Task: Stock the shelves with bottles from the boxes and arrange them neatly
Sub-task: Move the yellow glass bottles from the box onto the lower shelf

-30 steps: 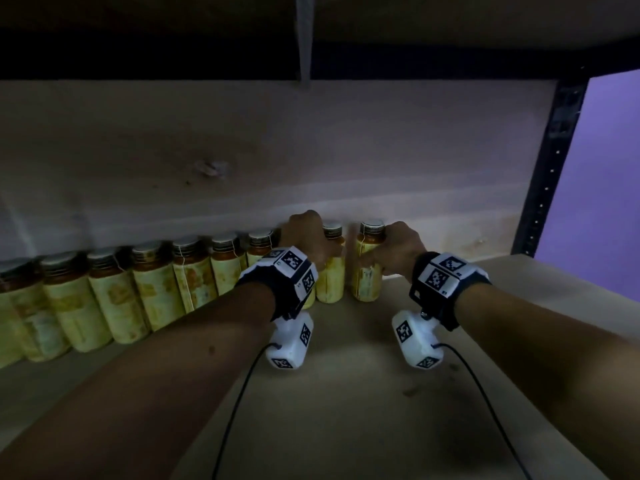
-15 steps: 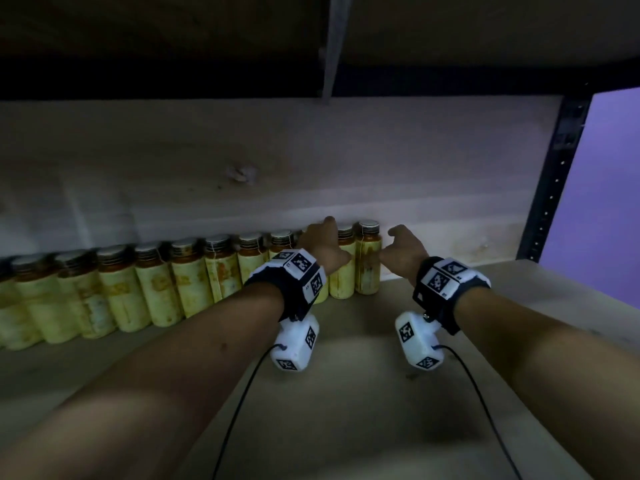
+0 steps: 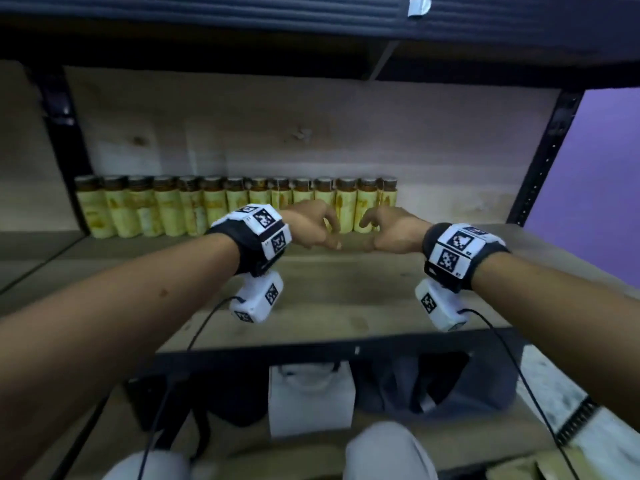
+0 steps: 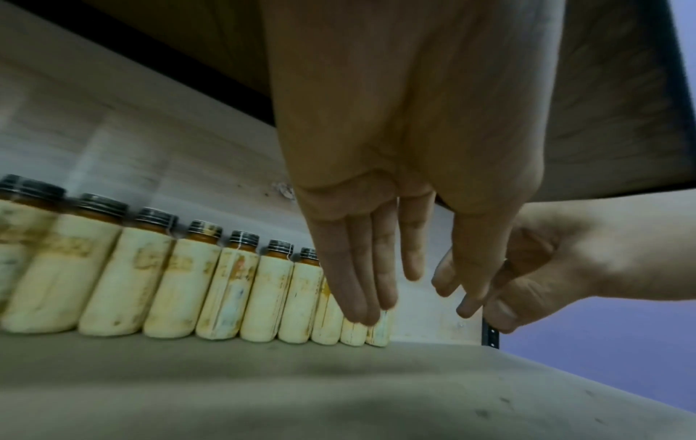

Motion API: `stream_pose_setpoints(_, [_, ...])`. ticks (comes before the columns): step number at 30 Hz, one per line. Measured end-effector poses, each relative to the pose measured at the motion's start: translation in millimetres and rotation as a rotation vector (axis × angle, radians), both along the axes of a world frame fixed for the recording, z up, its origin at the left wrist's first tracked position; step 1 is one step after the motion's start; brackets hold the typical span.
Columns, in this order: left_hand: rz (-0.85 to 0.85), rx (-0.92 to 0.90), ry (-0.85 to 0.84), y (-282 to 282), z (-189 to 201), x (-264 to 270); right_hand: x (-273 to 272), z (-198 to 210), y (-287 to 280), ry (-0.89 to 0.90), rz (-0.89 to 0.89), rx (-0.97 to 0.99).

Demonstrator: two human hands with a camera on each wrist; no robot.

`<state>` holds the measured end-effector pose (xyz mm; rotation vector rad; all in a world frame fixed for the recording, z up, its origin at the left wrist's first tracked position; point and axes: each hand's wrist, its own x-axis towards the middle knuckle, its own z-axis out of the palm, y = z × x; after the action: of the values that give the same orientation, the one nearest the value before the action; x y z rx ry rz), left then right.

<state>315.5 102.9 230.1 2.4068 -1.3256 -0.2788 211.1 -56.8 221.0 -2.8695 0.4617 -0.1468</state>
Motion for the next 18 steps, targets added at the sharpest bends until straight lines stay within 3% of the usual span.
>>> stream_pose_setpoints(4, [-0.045, 0.066, 0.199, 55, -24, -35, -35, -17, 48, 0.080, 0.114, 0.023])
stream_pose_setpoints(8, [-0.081, 0.171, 0.311, 98, -65, -66, -65, -42, 89, 0.213, 0.233, 0.190])
stream_pose_setpoints(18, [-0.081, 0.520, 0.399, 151, -232, -104, -100, -161, 145, 0.539, 0.378, 0.207])
